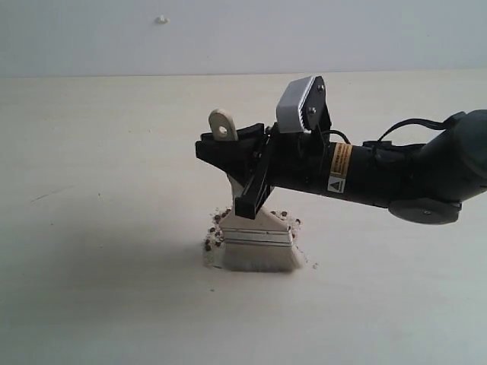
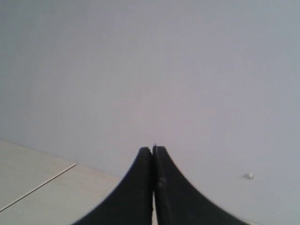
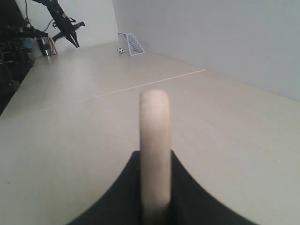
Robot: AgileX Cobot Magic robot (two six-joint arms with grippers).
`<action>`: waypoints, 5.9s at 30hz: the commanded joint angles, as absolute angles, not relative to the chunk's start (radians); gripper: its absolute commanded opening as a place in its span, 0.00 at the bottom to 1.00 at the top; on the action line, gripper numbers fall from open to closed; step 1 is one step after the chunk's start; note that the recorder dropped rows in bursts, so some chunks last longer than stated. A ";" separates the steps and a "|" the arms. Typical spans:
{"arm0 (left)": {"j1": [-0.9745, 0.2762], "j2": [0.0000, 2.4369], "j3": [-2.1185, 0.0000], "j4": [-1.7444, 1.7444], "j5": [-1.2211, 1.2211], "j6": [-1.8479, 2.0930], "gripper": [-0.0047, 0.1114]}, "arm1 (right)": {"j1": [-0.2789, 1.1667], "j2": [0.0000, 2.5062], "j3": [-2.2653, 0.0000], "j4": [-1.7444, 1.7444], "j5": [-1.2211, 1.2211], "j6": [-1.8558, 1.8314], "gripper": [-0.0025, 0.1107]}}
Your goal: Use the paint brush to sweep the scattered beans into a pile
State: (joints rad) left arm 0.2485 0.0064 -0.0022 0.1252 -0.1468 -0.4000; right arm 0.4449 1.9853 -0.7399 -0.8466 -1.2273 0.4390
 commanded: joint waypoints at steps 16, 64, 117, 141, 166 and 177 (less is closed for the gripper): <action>0.251 0.000 0.000 0.119 -0.148 -0.396 0.04 | 0.336 1.607 -0.371 -0.386 -1.221 0.502 0.02; 0.251 0.000 0.000 0.119 -0.148 -0.396 0.04 | 0.336 1.626 -0.348 -0.112 -0.923 0.501 0.02; 0.251 0.000 0.000 0.119 -0.144 -0.396 0.04 | 0.505 1.934 -0.707 -0.492 -1.116 0.883 0.02; 0.251 0.000 0.000 0.119 -0.144 -0.396 0.04 | 0.542 1.936 -0.758 -0.361 -0.967 0.709 0.02; 0.251 0.000 0.000 0.119 -0.144 -0.396 0.04 | 0.205 1.536 -0.767 -0.608 -0.105 0.633 0.02; 0.251 0.000 0.000 0.119 -0.144 -0.396 0.04 | 0.174 1.625 -1.085 -0.388 0.536 0.195 0.02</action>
